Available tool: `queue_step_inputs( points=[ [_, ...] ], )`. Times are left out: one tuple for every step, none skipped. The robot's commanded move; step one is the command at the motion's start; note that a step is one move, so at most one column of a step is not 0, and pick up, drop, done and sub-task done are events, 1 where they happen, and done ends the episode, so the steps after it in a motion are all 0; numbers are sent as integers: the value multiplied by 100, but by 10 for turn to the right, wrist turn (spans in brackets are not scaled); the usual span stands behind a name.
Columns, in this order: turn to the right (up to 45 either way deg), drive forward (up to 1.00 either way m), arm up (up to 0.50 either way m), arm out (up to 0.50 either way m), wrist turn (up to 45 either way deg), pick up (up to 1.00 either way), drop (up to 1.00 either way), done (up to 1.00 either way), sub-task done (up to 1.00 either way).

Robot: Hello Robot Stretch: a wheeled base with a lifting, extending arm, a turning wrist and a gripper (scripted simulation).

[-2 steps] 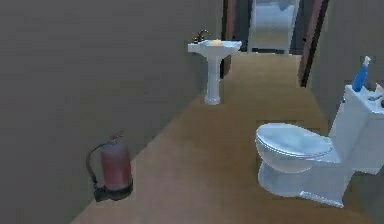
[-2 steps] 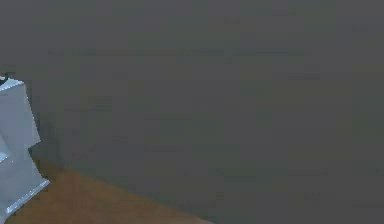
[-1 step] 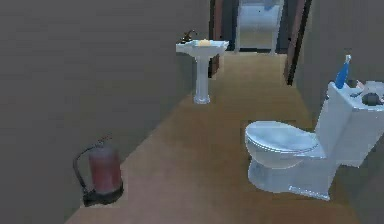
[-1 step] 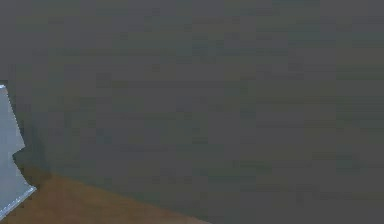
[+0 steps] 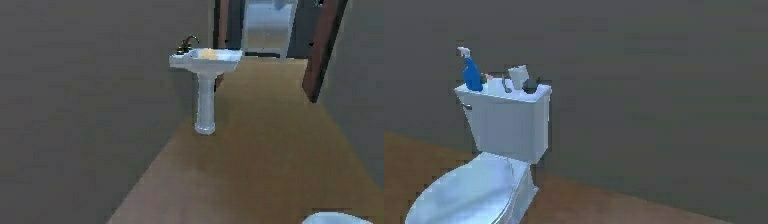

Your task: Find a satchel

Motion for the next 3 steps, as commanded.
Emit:
queue_step_inputs(
  points=[
    [0, 35, 0, 0, 0, 0, 0, 0, 0],
    [150, 0, 0, 0, 0, 0, 0, 0, 0],
    [0, 80, 0, 0, 0, 0, 0, 0, 0]
  ],
)
